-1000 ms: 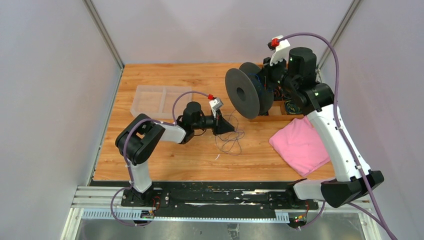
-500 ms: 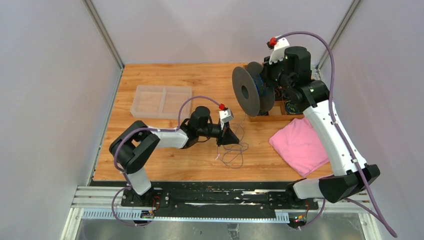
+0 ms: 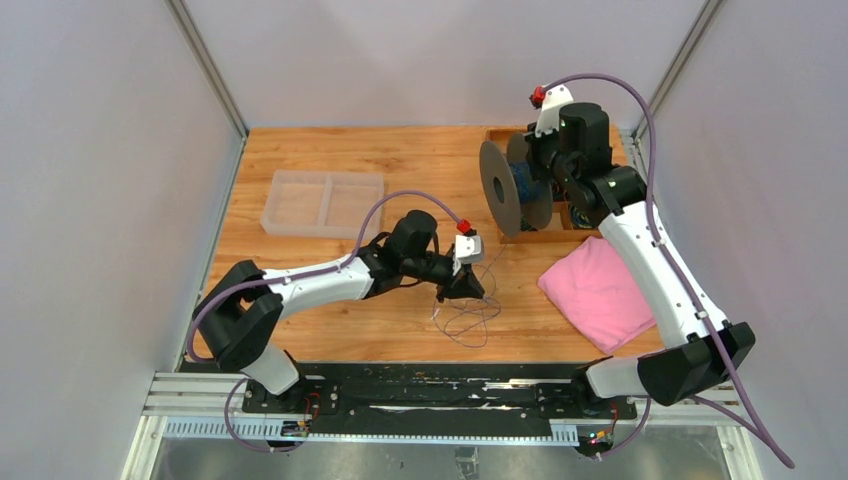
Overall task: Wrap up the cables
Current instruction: Wrap the cable around the cable reel.
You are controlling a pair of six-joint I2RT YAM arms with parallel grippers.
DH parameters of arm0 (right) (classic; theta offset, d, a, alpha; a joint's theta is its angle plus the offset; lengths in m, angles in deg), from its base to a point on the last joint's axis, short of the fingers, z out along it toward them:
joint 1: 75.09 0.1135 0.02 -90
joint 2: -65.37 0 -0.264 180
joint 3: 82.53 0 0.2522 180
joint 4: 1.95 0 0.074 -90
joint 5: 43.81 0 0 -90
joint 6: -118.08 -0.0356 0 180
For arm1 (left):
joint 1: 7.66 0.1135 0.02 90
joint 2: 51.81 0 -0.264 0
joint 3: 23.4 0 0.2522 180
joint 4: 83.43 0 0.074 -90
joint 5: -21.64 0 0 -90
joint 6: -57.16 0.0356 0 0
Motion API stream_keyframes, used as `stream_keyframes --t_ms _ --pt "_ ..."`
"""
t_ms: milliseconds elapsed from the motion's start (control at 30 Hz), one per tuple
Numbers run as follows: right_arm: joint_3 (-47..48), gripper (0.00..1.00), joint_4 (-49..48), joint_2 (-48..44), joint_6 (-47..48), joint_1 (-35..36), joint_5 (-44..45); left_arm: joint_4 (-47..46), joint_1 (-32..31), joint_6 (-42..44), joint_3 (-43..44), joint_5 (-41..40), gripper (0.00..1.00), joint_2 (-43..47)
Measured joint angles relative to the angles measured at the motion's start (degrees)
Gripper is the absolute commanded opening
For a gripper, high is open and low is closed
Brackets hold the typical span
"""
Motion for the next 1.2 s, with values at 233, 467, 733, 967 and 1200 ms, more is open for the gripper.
stream_keyframes --t_ms 233,467,733,967,1200 --pt "-1.07 0.01 -1.42 0.0 1.2 0.0 2.51 12.2 -1.2 8.66 4.79 -1.38 0.0 -0.35" --pt "-1.95 0.01 -1.7 0.11 1.44 0.02 3.78 24.3 -2.91 19.5 9.79 -2.75 0.0 -2.51" --pt "-4.57 0.01 -3.37 0.22 1.6 0.33 4.81 33.05 -3.04 24.72 14.27 -5.79 0.0 -4.76" --pt "-9.88 0.01 -8.52 -0.04 3.76 1.18 7.54 41.44 -3.48 24.92 24.11 -5.97 0.0 -6.8" --pt "-14.8 0.01 -12.48 -1.62 4.83 1.4 7.72 44.83 -3.61 22.32 31.82 -4.48 0.0 -8.09"
